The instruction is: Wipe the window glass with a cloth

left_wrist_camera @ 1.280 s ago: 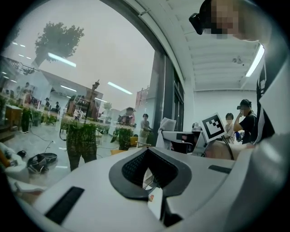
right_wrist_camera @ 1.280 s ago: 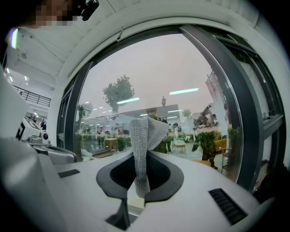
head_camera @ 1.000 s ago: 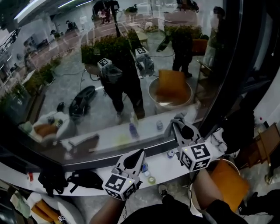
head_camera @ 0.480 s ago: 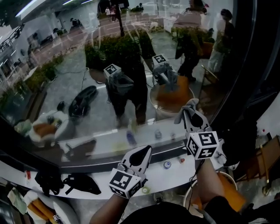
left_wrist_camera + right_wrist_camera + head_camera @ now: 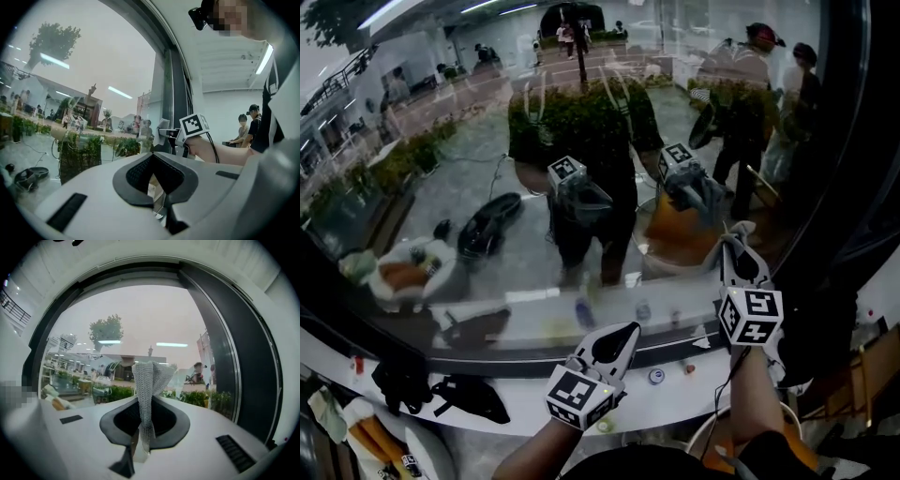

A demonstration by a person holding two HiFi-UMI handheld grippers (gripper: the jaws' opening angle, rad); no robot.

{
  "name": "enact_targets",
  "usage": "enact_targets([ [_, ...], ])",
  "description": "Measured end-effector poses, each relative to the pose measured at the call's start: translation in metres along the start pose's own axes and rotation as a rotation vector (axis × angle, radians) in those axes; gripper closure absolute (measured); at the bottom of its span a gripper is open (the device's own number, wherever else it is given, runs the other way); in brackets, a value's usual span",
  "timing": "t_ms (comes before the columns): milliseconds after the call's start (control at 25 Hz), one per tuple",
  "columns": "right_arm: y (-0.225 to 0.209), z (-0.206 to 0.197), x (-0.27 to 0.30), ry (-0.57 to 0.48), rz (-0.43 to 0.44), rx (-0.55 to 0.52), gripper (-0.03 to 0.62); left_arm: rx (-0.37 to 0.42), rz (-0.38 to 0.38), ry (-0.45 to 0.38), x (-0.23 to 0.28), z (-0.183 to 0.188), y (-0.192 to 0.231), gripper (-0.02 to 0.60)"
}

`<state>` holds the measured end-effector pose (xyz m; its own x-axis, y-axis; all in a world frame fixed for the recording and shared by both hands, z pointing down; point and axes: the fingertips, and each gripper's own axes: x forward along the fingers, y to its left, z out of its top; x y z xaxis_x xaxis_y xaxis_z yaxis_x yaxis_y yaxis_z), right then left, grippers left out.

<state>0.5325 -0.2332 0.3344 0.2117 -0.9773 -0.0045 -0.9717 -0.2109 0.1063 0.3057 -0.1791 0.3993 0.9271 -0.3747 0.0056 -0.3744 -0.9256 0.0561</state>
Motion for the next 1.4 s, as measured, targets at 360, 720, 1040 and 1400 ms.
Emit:
enact_targets([
  [360, 0.007, -0.007, 0.021, 0.008, 0.018, 0.002, 0.542, 0.011, 0.042, 0.001, -0.003, -0.001, 0.004, 0.575],
  [720, 0.007, -0.005, 0.026, -0.013, 0.018, 0.007, 0.542, 0.003, 0.095, 0.006, -0.010, -0.004, 0.009, 0.575],
  [1040, 0.049, -0.004, 0.023, -0.018, 0.056, 0.001, 0.542, -0.006, 0.131, 0.005, -0.041, -0.009, 0.021, 0.575],
  [1400, 0.136, 0.002, 0.026, -0.021, 0.095, 0.000, 0.542, -0.016, 0.158, 0.025, -0.106, -0.015, 0.059, 0.575],
])
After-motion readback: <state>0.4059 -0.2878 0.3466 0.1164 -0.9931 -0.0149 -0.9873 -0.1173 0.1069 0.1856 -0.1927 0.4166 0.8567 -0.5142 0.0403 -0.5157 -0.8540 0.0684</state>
